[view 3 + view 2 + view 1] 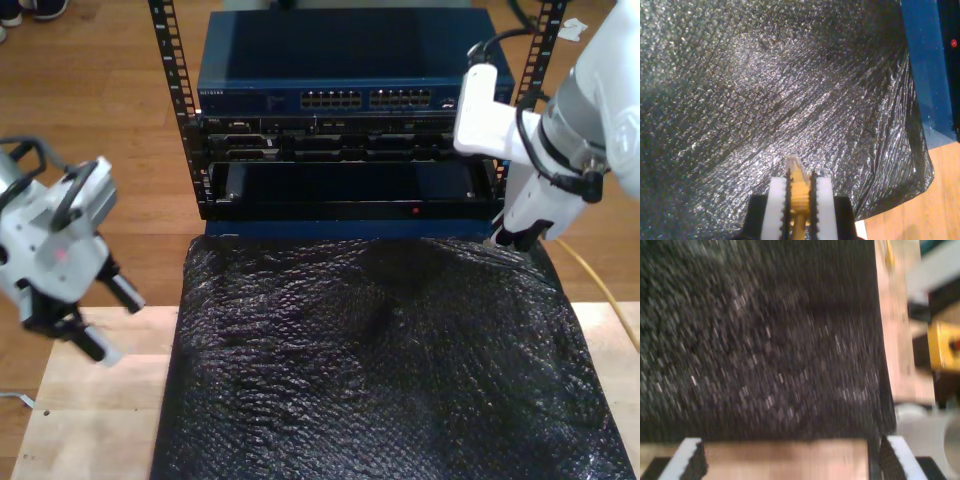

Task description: Grab the cable and plug it in

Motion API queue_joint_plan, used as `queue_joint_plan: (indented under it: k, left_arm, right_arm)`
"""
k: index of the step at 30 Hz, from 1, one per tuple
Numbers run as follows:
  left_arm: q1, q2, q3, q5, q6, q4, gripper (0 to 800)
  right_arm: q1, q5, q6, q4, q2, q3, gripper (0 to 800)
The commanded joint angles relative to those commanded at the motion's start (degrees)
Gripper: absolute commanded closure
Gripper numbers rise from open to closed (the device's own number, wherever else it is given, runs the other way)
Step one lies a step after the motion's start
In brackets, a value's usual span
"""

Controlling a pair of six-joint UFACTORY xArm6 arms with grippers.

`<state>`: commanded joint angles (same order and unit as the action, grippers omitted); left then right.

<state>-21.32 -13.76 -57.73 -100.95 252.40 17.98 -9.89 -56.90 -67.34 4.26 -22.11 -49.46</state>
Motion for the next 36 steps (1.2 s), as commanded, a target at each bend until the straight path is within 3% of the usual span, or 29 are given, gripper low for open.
queue_joint_plan:
  k: [18, 23, 29, 36]
  left_arm:
    - [-21.98, -1.32, 8.35, 0.26, -28.04, -11.6, 2]
    - [-27.16, -4.04, 13.8, 1.67, -34.29, -15.82, 1]
    - [-32.26, -7.82, 22.86, 8.53, -40.26, -22.51, 1]
    - [-40.97, -8.97, 25.23, 8.88, -48.26, -23.47, 1]
  right_arm:
    - [-0.79, 2.2, 0.0, 0.18, 2.37, 0.97, 799]
    - [-2.46, 2.29, 0.09, -0.18, 3.43, 0.97, 799]
    - [-2.55, 3.08, 0.09, -0.09, 4.04, 0.97, 799]
    - [-2.99, 3.52, 0.18, -0.09, 4.31, 1.05, 799]
